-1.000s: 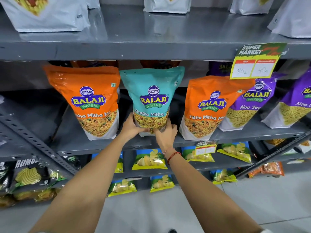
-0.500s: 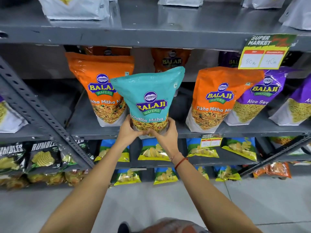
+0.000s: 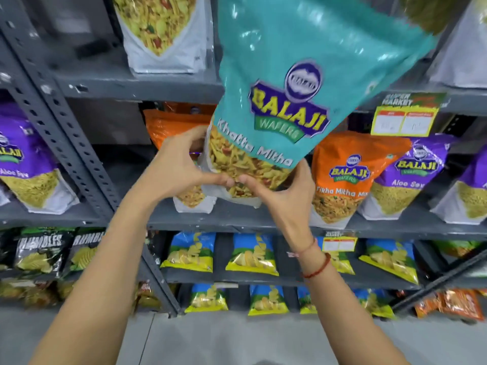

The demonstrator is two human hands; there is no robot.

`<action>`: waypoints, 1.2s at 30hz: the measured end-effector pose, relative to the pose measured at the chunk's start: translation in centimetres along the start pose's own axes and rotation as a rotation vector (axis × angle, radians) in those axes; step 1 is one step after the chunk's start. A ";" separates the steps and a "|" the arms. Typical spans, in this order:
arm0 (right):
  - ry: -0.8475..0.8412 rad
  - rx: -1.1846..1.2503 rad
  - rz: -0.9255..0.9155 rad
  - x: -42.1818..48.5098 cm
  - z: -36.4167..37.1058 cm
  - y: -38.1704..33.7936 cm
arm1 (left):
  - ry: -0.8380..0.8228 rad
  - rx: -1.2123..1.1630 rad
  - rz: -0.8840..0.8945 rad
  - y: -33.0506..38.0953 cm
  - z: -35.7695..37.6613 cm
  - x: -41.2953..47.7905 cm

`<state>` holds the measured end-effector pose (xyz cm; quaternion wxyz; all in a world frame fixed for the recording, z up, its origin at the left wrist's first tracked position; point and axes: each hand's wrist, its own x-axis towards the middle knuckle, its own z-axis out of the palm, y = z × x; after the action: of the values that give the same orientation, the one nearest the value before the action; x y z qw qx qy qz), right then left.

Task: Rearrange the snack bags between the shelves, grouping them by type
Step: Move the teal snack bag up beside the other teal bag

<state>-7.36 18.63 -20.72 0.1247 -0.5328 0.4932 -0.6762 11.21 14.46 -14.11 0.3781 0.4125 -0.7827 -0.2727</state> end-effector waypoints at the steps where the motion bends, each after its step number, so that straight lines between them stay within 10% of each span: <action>1: 0.004 0.001 -0.032 1.2 -0.4 -1.4 | 0.018 -0.006 0.029 1.6 -0.9 0.3; 17: -0.221 -0.279 -0.137 21.1 -5.4 -10.3 | 0.161 -0.081 0.179 9.8 -2.2 14.7; 36: -0.437 -0.160 0.147 25.1 -5.3 -0.8 | -0.212 -0.143 -0.029 3.4 2.0 20.7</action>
<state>-21.57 4.43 -4.80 0.2347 -0.6372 0.5440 -0.4928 0.35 -1.17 -5.18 0.3176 0.3648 -0.7907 -0.3752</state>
